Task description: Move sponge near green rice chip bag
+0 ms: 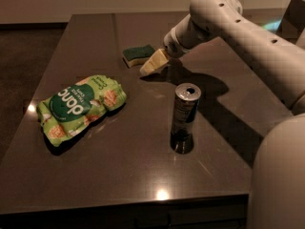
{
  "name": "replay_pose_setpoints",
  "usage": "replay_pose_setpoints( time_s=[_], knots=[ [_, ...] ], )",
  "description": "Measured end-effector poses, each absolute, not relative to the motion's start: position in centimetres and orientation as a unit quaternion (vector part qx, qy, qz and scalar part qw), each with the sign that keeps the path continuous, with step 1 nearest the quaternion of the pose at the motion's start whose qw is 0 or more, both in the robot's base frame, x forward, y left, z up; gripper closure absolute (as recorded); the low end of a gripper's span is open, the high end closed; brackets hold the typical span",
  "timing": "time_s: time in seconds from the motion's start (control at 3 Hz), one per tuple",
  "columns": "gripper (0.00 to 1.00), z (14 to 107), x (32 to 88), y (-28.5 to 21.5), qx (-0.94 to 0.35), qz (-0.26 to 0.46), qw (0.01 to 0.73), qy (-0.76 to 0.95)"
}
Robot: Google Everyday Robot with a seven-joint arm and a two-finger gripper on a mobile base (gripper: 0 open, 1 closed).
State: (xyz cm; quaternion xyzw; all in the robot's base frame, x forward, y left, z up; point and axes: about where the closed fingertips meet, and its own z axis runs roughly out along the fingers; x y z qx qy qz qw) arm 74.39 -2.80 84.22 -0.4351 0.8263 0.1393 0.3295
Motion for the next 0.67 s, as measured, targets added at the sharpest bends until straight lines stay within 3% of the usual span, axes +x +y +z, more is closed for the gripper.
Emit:
replay_pose_setpoints(
  time_s=[0.67],
  knots=[
    [0.00, 83.67, 76.51, -0.53, -0.426, 0.154, 0.336, 0.826]
  ],
)
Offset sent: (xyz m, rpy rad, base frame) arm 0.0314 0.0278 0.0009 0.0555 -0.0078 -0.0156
